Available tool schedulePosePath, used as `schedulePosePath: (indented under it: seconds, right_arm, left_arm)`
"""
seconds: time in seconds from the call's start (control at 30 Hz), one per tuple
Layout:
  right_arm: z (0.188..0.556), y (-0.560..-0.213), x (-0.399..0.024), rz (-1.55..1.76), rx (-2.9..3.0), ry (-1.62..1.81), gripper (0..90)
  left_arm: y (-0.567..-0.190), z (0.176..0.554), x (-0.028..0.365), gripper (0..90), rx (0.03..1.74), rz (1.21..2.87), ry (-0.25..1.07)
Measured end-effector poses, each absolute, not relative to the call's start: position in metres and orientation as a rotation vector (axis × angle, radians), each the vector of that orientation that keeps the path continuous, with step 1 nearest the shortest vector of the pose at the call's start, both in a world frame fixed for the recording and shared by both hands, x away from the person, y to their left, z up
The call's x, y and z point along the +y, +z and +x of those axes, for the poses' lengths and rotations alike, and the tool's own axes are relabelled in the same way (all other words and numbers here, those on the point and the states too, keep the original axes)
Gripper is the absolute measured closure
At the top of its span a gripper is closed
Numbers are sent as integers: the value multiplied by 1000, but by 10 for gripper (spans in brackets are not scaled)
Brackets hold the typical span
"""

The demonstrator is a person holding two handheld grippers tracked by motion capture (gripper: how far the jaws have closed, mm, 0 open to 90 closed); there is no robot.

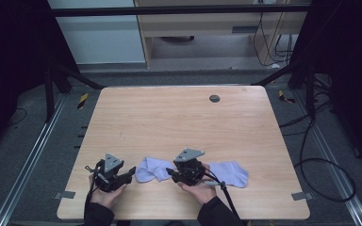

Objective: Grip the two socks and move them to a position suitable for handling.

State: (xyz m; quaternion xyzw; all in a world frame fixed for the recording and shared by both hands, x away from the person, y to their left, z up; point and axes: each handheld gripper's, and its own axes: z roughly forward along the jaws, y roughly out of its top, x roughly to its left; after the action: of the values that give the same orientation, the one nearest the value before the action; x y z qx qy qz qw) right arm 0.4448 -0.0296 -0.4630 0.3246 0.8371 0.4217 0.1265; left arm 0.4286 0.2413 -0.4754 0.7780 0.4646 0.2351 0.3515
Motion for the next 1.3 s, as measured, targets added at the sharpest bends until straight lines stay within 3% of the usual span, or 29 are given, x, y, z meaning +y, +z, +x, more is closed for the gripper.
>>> schedulePosePath:
  seconds: [0.53,0.77,0.9,1.3]
  right_arm:
    - [442,-497,15,879,2548,1126,668]
    - [441,-499,18,870,2546,1072,828]
    - [440,-495,18,876,2530,1091,843]
    - [475,-460,-10,1147,2321,1362,840]
  left_arm:
    - [-489,433,228,589,1200,2109,544]
    - [-492,435,224,751,1202,2139,508]
    - [-491,434,223,834,1197,2142,496]
    - [-490,434,224,859,1185,2153,485]
